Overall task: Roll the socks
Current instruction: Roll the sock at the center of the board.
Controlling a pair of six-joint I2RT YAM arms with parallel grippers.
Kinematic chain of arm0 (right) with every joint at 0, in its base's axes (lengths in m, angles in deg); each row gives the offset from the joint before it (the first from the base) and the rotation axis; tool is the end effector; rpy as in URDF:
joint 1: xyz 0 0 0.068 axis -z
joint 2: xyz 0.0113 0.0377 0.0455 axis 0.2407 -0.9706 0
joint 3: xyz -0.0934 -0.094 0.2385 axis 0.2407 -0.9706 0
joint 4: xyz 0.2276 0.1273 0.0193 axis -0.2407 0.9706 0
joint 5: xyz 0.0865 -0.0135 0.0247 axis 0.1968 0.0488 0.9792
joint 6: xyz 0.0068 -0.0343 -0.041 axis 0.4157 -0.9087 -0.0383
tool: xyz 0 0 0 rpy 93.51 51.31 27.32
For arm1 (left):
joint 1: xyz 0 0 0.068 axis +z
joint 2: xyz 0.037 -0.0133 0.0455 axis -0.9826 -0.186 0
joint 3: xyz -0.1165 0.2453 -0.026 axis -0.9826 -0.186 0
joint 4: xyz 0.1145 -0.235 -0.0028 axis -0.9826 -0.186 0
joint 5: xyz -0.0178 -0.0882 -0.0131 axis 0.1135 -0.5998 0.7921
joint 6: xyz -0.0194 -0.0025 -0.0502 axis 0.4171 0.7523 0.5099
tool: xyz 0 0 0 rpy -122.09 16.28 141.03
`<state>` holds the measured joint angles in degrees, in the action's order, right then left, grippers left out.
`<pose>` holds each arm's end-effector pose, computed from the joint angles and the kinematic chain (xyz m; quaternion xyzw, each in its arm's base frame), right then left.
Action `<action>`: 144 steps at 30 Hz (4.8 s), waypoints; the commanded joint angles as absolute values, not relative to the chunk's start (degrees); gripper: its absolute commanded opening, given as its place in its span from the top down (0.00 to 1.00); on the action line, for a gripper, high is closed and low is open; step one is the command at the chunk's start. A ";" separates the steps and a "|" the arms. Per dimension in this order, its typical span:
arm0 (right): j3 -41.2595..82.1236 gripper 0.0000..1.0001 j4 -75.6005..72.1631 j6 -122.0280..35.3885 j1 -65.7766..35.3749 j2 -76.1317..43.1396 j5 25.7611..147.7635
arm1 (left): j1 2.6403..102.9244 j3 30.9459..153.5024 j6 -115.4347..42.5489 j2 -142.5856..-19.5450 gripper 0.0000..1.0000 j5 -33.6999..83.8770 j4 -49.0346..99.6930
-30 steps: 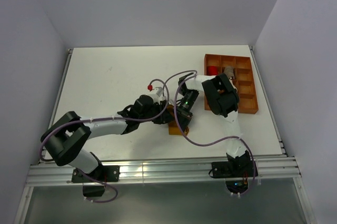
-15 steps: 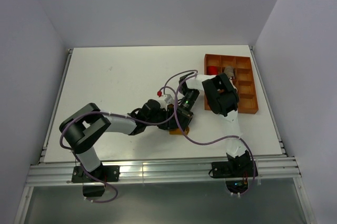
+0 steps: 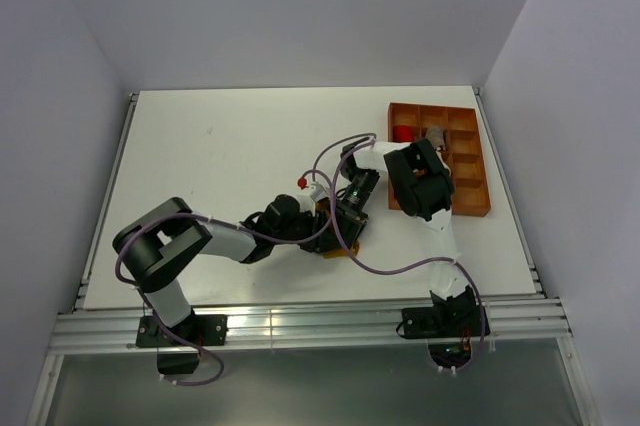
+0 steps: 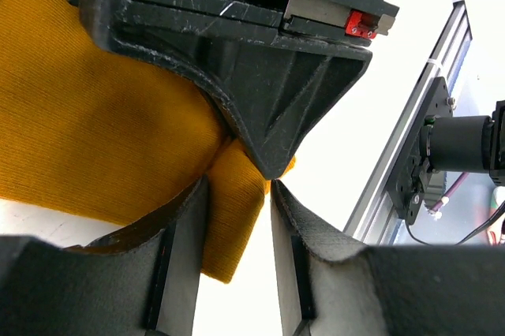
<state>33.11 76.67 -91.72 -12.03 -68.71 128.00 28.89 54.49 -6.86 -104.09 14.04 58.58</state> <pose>0.3142 0.1827 0.0941 0.3836 -0.7910 -0.4282 0.2097 0.1914 -0.2498 0.1292 0.1535 0.8382 -0.4611 0.2475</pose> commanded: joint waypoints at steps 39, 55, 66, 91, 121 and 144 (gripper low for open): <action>6.60 0.49 34.09 -85.73 -2.33 -28.25 115.34 | 34.54 56.35 2.60 -114.73 1.00 -1.09 41.97; -17.40 0.37 21.16 -99.54 -18.57 2.34 112.98 | 41.66 62.07 2.16 -117.45 1.00 -14.37 27.44; -24.08 0.35 12.55 -98.47 -40.98 3.68 101.37 | 41.84 61.63 2.78 -119.65 1.00 -14.29 28.41; -27.16 0.46 -4.16 -101.99 -52.87 -11.88 80.53 | 41.93 62.15 0.67 -117.98 1.00 -15.43 27.27; -25.58 0.80 4.45 -100.85 -53.05 -15.48 81.06 | 47.64 71.91 -6.71 -99.53 0.83 4.17 11.71; -21.46 0.81 14.02 -100.76 -53.31 -13.46 84.74 | 47.20 80.52 -8.82 -112.61 0.90 11.20 4.24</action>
